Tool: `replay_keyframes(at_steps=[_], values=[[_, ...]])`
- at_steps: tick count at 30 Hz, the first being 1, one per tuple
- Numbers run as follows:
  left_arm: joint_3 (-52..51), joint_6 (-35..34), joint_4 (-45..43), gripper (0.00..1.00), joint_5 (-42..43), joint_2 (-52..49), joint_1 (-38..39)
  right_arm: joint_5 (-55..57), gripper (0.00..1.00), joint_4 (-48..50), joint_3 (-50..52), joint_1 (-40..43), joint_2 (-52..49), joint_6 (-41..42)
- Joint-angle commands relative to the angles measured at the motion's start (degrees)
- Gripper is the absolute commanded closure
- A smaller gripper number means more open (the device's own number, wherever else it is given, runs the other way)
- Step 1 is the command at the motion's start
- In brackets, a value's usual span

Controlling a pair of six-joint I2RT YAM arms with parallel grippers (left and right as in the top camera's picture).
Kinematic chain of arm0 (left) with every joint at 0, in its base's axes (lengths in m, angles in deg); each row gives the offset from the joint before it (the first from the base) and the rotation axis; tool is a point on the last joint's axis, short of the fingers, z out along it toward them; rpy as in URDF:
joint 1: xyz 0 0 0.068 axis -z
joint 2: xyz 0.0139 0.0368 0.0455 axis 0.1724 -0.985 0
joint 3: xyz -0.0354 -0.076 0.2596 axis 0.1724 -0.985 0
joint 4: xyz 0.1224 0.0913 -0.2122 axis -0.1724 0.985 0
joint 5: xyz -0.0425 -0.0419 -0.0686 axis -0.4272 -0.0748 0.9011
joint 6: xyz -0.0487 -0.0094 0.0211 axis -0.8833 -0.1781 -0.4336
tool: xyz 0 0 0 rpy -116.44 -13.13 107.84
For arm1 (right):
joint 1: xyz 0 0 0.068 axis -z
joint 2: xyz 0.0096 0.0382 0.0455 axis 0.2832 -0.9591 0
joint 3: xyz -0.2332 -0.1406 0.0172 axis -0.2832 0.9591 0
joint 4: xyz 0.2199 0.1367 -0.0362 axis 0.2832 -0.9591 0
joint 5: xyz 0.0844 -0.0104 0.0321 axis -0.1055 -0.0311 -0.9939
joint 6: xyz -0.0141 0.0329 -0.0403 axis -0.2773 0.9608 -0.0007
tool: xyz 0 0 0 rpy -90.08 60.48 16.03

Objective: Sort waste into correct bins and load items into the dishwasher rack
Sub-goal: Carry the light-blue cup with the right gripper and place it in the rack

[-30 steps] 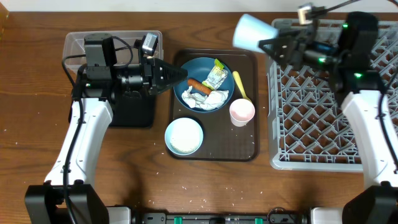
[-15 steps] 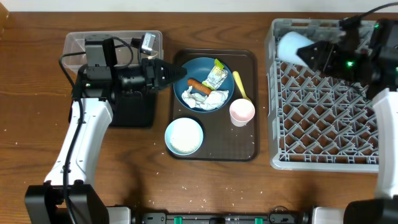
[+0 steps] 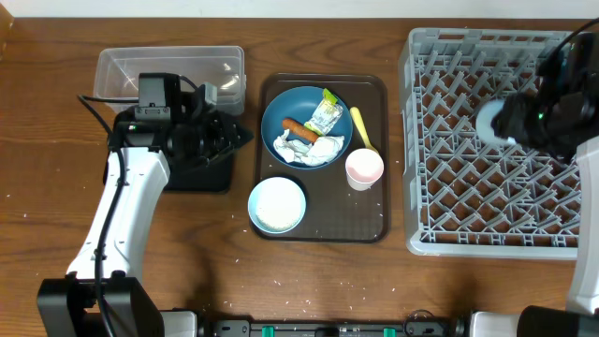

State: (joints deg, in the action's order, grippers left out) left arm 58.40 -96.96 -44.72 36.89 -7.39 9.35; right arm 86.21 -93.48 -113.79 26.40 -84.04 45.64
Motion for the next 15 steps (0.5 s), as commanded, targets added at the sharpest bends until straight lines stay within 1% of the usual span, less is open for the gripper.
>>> replay_keyframes(at_steps=[1,3,7,15], values=[[0.85,1.88,0.35,0.69,-5.11,0.42,0.07,5.75,0.59,-3.76,-0.44,0.22,-0.72,0.66],[0.85,1.88,0.44,0.69,-5.09,0.42,0.07,8.11,0.58,-6.67,-0.33,0.22,-0.81,2.08],[0.85,1.88,0.46,0.69,-5.09,0.44,0.07,8.63,0.57,-9.25,-0.02,0.22,-1.44,2.19],[0.85,1.88,0.50,0.69,-5.09,0.42,0.07,7.39,0.57,-6.51,5.09,2.91,-4.55,2.58]])
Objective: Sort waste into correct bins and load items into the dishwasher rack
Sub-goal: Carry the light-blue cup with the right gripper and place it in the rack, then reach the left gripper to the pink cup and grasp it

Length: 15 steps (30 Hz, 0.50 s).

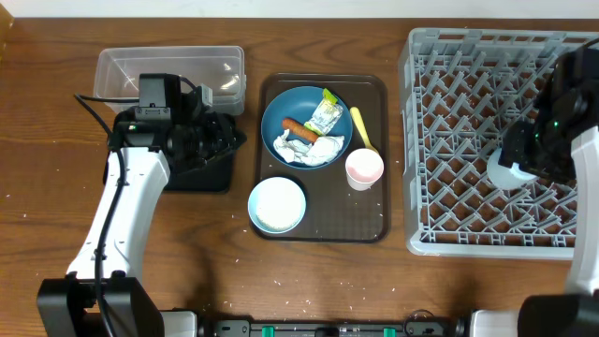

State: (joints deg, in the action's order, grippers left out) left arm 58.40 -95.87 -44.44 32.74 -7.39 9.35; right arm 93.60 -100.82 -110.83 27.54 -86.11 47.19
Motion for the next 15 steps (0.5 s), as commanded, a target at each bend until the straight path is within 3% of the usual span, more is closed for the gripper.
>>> replay_keyframes(at_steps=[1,5,12,13,15], values=[[0.85,0.79,0.22,0.69,-0.94,0.42,0.07,-0.94,0.57,1.31,2.82,2.25,-3.15,1.01],[0.85,0.79,0.17,0.69,-0.94,0.44,0.07,-2.69,0.62,2.03,5.29,3.39,-5.95,0.76],[0.85,0.79,0.20,0.69,-0.94,0.42,0.07,-3.34,0.61,5.60,8.87,3.48,-8.94,0.79],[0.85,0.79,0.17,0.69,-0.94,0.42,0.07,-3.32,0.60,6.10,9.40,3.48,-9.27,0.81],[0.85,0.79,0.15,0.69,-0.94,0.42,0.07,-3.34,0.47,7.15,10.12,3.52,-9.77,0.85]])
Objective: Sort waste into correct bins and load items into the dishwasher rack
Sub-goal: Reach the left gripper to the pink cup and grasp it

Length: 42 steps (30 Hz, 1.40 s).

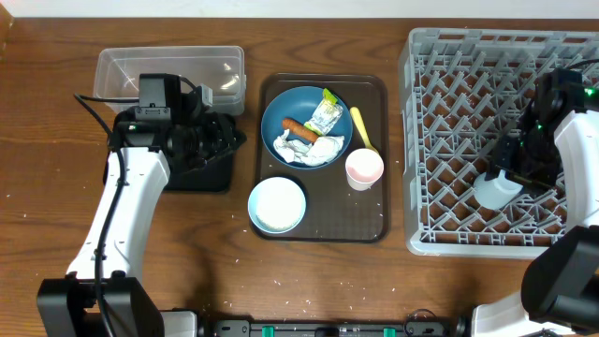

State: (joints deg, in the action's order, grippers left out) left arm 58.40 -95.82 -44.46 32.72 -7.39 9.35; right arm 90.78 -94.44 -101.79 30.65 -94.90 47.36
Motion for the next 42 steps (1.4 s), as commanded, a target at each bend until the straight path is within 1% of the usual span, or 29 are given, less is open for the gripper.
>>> replay_keyframes(at_steps=[1,3,5,8,10,12,16,18,20,23,26,30,35,37,42], values=[[0.85,0.74,0.17,0.69,-0.92,0.42,0.07,-0.52,0.40,1.27,1.33,0.42,-1.16,0.68],[0.85,0.74,0.20,0.69,-0.92,0.42,0.07,-0.50,0.31,1.92,1.49,0.42,-1.29,0.68],[0.85,1.07,0.22,0.69,-0.90,0.42,0.24,-0.52,0.18,2.47,1.36,0.42,-1.27,1.05],[0.85,2.93,0.00,0.69,-0.90,0.44,1.36,-0.57,0.07,2.67,0.39,0.42,-1.27,1.75],[0.85,4.59,-0.24,0.69,-0.92,0.42,2.69,-0.57,0.04,2.47,-1.20,0.42,-1.25,2.21],[0.85,6.29,-0.66,0.69,-1.05,0.44,4.72,-1.79,0.02,1.77,-4.28,0.42,-1.25,2.16],[0.85,6.47,-1.14,0.69,-4.02,0.44,8.85,-4.79,0.02,0.20,-11.32,0.37,-1.22,1.07],[0.85,7.34,-2.05,0.68,-5.46,0.44,11.89,-6.82,0.02,-0.66,-15.28,0.31,-1.22,-0.26],[0.87,10.86,-3.41,0.67,-5.46,0.44,15.58,-8.13,0.02,-1.27,-18.84,-0.04,-1.22,-1.05],[0.98,11.10,-5.18,0.67,-9.60,0.39,21.51,-8.26,0.02,-1.64,-22.01,-1.11,-1.22,-1.11],[2.67,10.64,-5.20,0.68,-13.81,-0.94,26.14,-8.26,0.02,-1.64,-22.84,-2.32,-1.22,-1.11],[7.78,10.51,-4.07,0.67,-14.23,-6.49,29.83,-8.24,0.02,-1.68,-22.82,-3.43,-1.22,-1.57],[16.28,11.61,0.39,0.67,-14.38,-16.06,32.04,-8.24,0.02,-1.73,-22.82,-3.78,-1.22,-1.57],[19.37,11.63,2.89,0.68,-15.87,-19.85,32.85,-8.24,0.02,-1.86,-22.82,-3.78,-1.22,-1.77],[20.81,11.58,4.81,0.68,-16.76,-23.87,33.99,-8.22,0.02,-1.84,-22.82,-3.78,-1.22,-2.01]])
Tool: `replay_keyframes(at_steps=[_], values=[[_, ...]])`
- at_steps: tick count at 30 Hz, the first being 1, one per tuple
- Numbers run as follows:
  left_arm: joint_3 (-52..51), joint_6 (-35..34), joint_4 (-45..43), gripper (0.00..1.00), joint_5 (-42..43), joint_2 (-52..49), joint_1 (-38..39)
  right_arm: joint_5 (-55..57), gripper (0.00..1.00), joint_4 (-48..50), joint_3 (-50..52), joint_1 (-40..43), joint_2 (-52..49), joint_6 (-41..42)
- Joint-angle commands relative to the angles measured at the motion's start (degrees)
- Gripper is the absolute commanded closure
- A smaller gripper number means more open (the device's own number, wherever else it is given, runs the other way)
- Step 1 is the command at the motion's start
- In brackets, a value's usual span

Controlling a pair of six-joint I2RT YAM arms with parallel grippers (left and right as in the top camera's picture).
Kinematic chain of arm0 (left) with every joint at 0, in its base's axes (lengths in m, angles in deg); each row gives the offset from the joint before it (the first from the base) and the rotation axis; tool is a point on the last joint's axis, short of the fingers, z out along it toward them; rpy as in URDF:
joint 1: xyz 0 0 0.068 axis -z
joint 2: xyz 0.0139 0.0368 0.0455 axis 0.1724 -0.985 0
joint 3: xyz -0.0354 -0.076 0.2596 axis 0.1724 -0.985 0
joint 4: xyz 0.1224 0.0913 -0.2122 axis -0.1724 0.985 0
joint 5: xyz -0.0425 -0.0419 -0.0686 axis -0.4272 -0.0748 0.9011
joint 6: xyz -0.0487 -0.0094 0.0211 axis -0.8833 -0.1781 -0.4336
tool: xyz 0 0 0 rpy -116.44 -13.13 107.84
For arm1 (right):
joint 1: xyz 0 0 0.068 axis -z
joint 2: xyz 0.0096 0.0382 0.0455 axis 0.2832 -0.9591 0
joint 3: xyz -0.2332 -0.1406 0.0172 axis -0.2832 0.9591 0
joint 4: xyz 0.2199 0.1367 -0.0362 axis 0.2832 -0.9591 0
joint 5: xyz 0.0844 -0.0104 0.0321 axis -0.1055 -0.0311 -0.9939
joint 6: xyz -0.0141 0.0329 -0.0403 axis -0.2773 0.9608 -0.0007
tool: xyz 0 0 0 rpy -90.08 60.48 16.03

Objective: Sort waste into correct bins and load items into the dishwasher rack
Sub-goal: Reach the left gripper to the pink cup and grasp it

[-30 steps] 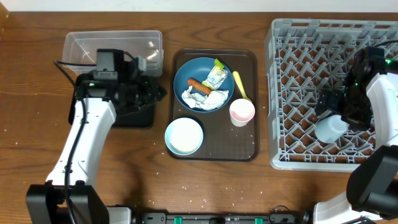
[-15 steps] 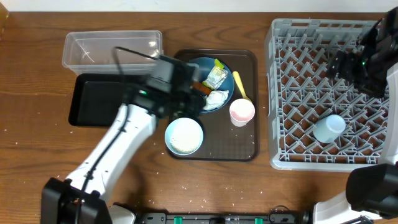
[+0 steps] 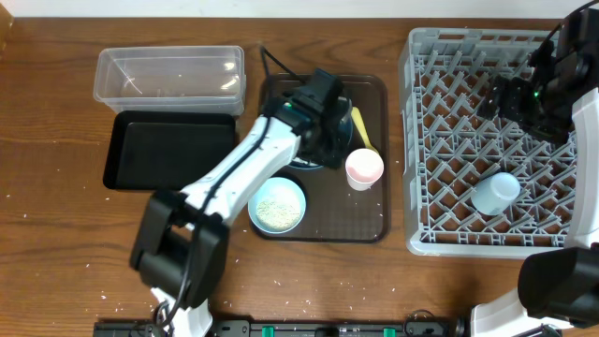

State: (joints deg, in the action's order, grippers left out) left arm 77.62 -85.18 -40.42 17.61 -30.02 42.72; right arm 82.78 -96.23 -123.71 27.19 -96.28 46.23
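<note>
My left arm reaches across the brown tray (image 3: 323, 227), and its gripper (image 3: 325, 129) hangs over the blue bowl (image 3: 309, 165), hiding the bowl's waste and its own fingers. A yellow spoon (image 3: 360, 131), a pink cup (image 3: 364, 168) and a pale round bowl (image 3: 277, 204) also sit on the tray. Over the upper part of the grey dishwasher rack (image 3: 421, 140) my right gripper (image 3: 496, 96) is open and holds nothing. A white cup (image 3: 494, 192) lies in the rack's lower right, apart from that gripper.
A clear plastic bin (image 3: 168, 70) stands at the back left, with a black bin (image 3: 168, 150) just in front of it. Brown table (image 3: 56, 234) surrounds everything.
My right gripper has let go of the white cup, which stays in the rack, and now sits higher up over the rack. My left gripper has moved from the black bin to over the blue bowl.
My left gripper stayed over the black bin through all earlier moments while my right gripper held the white cup, lower over the rack each time. Now the cup rests in the rack, released, and the left gripper is at the blue bowl.
</note>
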Motion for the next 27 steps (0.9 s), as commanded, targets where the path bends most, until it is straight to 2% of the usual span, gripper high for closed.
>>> replay_keyframes(at_steps=[1,9,12,15,27], values=[[1.60,0.94,0.87,0.68,-1.66,-1.46,0.85,-0.22,0.02,-0.02,-0.90,-0.33,0.15,-0.85],[2.97,0.72,0.74,0.68,-1.66,-1.05,1.31,-0.20,0.02,0.09,-0.90,-0.33,0.13,-1.29],[4.48,0.72,0.76,0.61,-1.64,-1.03,1.33,-0.11,0.02,0.11,-0.90,-0.33,0.13,-1.29],[5.42,0.72,0.44,0.59,-1.66,-1.03,1.81,-0.02,0.02,0.11,-0.90,-0.33,0.13,-1.29],[5.20,0.72,0.02,0.60,-3.15,-4.66,5.64,-0.02,0.03,0.37,-0.90,-0.33,0.13,-1.31]])
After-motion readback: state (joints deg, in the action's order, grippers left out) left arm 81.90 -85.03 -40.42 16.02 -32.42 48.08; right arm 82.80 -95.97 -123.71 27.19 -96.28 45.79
